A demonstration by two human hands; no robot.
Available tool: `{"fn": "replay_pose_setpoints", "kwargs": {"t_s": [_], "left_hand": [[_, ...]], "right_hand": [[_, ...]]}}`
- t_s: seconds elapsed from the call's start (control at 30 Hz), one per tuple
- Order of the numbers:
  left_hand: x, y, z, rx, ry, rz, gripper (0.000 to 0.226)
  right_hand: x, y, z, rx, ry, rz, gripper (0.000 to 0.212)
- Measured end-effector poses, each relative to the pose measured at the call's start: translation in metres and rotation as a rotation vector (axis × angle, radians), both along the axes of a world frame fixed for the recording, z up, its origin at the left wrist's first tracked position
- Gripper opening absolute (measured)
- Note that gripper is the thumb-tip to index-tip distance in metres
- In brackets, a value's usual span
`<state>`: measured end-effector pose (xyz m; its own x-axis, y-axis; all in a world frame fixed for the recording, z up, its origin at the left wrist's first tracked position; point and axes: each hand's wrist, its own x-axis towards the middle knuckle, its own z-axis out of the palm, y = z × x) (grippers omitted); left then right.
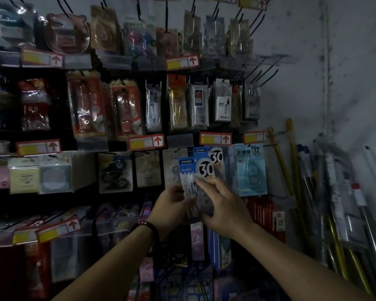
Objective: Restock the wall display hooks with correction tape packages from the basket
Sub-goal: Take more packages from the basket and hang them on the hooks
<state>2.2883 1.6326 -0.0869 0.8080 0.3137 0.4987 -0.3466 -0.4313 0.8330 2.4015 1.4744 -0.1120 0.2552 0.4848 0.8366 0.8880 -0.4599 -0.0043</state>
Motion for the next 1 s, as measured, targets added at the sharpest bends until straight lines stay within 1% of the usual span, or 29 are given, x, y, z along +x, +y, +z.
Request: {"fn": "replay_pose_setpoints", "kwargs": {"t_s": [0.07, 0.13, 0.17, 0.27, 0.37, 0.53, 0.77, 1.0], "left_hand": [[0.000, 0.007, -0.001, 0.171, 0.000, 0.108, 0.037], [-0.004, 0.014, -0.003, 0.332, 0.000, 0.205, 0.037], [-0.006, 0.018, -0.005, 0.370, 0.003, 0.224, 0.035], [-0.010, 0.028, -0.010, 0.386, 0.031, 0.227, 0.031], [-0.012, 0.037, -0.013, 0.421, 0.040, 0.251, 0.029], [-0.014, 0.046, -0.015, 0.479, 0.054, 0.266, 0.028], [-0.015, 0.044, -0.014, 0.524, 0.071, 0.241, 0.026], [-0.015, 0.042, -0.014, 0.584, 0.092, 0.238, 0.027]], "right_hand": [[0.006, -0.002, -0.001, 0.014, 0.023, -0.068, 0.091], [0.014, -0.001, -0.001, 0.047, 0.037, -0.130, 0.091], [0.018, 0.001, 0.000, 0.057, 0.045, -0.157, 0.091], [0.026, 0.004, 0.005, 0.055, 0.062, -0.243, 0.092], [0.027, 0.005, 0.013, 0.055, 0.034, -0.308, 0.091], [0.030, 0.007, 0.025, 0.084, 0.042, -0.320, 0.089], [0.033, 0.007, 0.038, -0.043, 0.081, -0.372, 0.081], [0.041, 0.018, 0.052, -0.116, 0.160, -0.405, 0.082]]}}
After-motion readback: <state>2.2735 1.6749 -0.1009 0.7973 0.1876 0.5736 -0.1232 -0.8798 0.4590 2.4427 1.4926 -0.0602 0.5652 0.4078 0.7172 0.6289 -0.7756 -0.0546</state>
